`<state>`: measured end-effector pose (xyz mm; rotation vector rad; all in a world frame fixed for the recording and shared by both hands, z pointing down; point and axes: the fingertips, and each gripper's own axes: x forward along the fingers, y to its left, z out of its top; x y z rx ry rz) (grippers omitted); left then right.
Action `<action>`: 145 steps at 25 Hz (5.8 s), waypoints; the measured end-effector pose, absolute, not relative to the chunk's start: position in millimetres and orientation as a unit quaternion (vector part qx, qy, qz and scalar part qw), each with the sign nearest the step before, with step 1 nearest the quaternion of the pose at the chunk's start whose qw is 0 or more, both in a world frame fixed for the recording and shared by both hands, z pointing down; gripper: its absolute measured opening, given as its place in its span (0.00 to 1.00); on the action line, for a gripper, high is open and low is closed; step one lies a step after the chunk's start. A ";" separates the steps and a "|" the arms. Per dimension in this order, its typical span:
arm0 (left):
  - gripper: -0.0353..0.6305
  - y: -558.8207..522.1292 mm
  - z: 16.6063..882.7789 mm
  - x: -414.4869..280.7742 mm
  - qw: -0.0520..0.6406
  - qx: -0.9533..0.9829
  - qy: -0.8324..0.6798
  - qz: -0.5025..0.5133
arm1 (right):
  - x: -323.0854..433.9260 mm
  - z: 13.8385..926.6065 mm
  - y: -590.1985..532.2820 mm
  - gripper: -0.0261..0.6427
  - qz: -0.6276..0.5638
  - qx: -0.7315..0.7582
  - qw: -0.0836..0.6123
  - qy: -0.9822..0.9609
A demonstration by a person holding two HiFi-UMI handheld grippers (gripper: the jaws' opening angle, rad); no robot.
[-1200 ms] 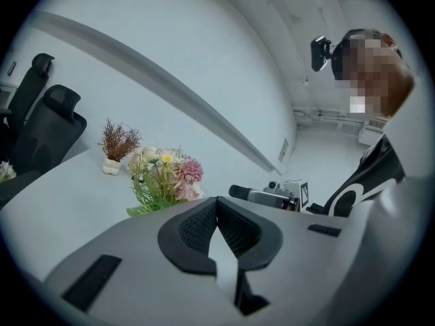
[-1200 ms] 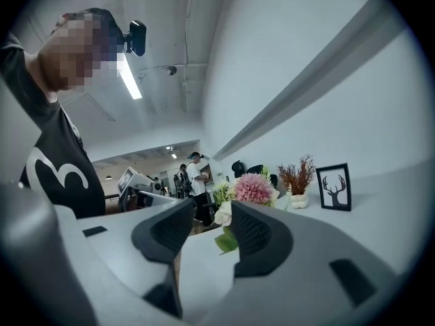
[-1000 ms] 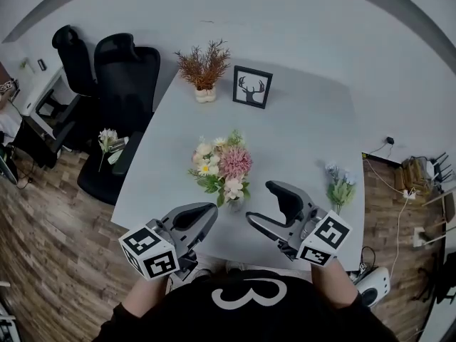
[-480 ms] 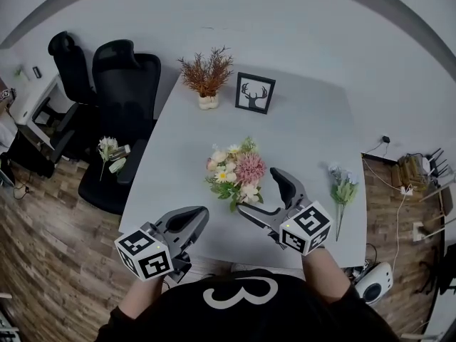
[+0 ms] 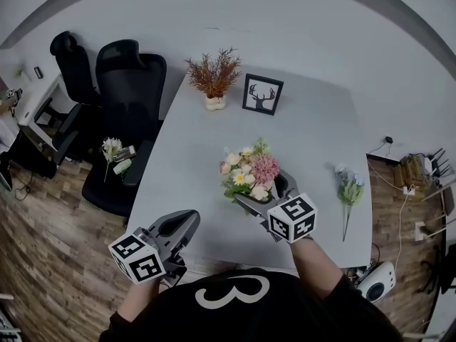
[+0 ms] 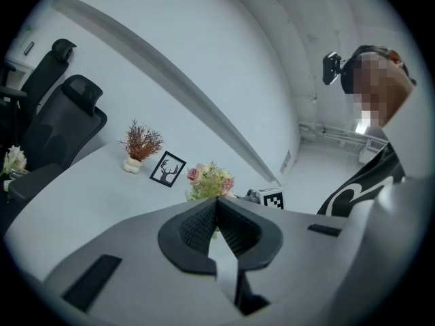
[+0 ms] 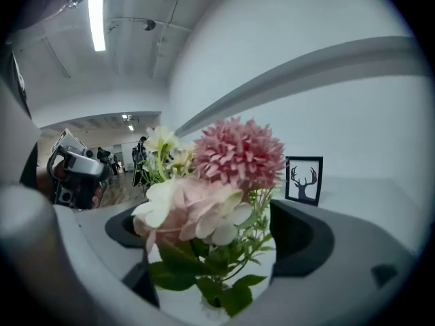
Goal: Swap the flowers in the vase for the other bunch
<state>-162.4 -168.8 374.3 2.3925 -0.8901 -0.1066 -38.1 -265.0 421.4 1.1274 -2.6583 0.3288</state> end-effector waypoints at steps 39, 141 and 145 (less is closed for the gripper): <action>0.07 -162.5 366.6 -172.2 0.302 0.895 -0.323 -0.063 | -42.0 375.3 -254.1 0.21 0.015 0.419 0.100 -0.902; 0.07 -221.3 415.5 -90.5 0.348 0.878 -0.329 0.009 | 146.8 559.8 -323.2 0.66 0.278 0.565 0.149 -0.762; 0.07 -216.1 410.3 -92.3 0.345 0.882 -0.320 0.006 | 143.5 535.1 -314.8 0.66 0.255 0.580 0.118 -0.764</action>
